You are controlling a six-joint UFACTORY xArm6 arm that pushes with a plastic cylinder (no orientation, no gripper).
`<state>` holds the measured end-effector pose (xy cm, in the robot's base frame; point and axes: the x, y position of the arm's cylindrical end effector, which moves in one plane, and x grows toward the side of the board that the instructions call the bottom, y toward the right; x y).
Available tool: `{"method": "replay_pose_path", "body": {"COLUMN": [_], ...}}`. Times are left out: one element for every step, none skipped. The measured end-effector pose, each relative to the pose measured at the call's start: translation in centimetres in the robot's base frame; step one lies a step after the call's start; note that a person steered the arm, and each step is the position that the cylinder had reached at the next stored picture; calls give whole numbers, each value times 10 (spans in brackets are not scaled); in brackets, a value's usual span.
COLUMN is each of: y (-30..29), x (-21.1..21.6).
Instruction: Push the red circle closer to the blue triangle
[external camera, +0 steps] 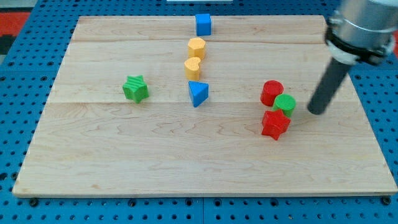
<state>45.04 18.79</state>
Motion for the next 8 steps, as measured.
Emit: {"method": "replay_pose_path", "body": {"y": [-44,-40,-45,-32,-45,-72,-34,-66], "x": [-29,-20,-32,-50,-37,-9,-42,-52]}}
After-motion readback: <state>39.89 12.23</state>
